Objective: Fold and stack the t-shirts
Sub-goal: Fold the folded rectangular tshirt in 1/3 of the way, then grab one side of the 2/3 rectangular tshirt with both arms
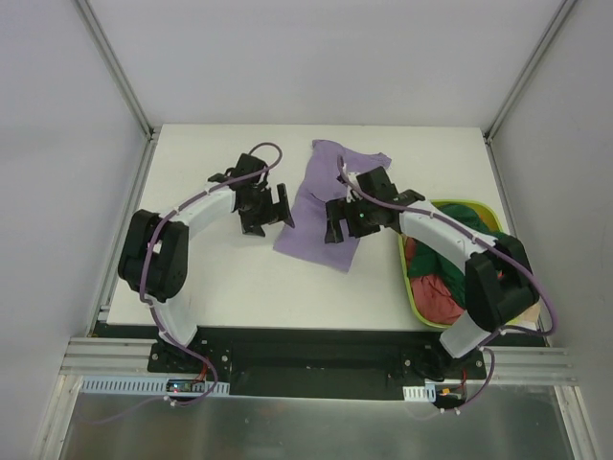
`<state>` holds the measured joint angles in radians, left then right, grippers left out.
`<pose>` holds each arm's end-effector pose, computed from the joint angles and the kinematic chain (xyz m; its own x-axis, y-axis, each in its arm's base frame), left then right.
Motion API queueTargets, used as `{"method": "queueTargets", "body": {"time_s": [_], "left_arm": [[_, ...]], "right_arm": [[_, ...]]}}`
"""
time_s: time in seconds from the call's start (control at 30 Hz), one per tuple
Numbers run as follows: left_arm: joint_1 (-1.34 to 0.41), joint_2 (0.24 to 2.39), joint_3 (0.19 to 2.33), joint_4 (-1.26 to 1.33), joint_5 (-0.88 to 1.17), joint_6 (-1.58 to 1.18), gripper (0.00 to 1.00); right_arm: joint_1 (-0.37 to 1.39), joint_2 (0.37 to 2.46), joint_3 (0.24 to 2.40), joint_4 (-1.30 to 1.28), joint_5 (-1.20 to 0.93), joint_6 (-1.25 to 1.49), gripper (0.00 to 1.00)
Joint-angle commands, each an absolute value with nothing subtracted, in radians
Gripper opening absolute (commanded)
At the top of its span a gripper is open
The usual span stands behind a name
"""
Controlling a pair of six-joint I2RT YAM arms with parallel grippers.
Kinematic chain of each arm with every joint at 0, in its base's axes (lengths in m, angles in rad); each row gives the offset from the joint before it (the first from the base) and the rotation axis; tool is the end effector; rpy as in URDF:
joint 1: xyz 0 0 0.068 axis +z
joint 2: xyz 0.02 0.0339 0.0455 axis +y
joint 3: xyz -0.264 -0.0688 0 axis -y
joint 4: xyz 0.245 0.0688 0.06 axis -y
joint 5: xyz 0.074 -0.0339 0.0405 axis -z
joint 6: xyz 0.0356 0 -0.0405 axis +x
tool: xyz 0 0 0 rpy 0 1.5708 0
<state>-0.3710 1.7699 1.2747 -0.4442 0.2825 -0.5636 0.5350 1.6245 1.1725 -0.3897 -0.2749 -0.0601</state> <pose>0.3507 -0.1471 0.2213 -0.9039 -0.1989 -0.3788 0.0221 0.8625 -0.5056 0.2987 0.1882 0.2433 -0.6016 -0.4237 -0.6771 -0.6836 0.7116 0.1621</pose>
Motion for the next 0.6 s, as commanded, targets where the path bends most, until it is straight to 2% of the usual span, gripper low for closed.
{"method": "queueTargets", "body": {"time_s": [0.0,0.13,0.23,0.33,0.43,0.57], "left_arm": [[-0.364,1.741,1.157,-0.44,0.288,-0.601,0.9],[-0.364,1.75,1.115,-0.402,0.304,-0.626,0.82],[-0.365,1.798,1.134,-0.399,0.336,-0.638,0.62],[-0.365,1.813,1.134,-0.397,0.356,-0.638,0.47],[-0.365,1.807,1.106,-0.399,0.341,-0.637,0.4],[-0.365,1.833,1.1,-0.399,0.351,-0.634,0.3]], "right_arm": [[0.565,1.584,1.185,-0.256,-0.409,-0.054,0.96],[0.558,1.737,1.33,-0.311,-0.4,-0.06,0.96],[0.532,1.874,1.463,-0.342,-0.391,-0.052,0.96],[0.523,1.98,1.574,-0.39,-0.416,-0.051,0.96],[0.523,2.026,1.594,-0.368,-0.41,-0.052,0.96],[0.491,2.091,1.693,-0.374,-0.302,-0.067,0.96]]}}
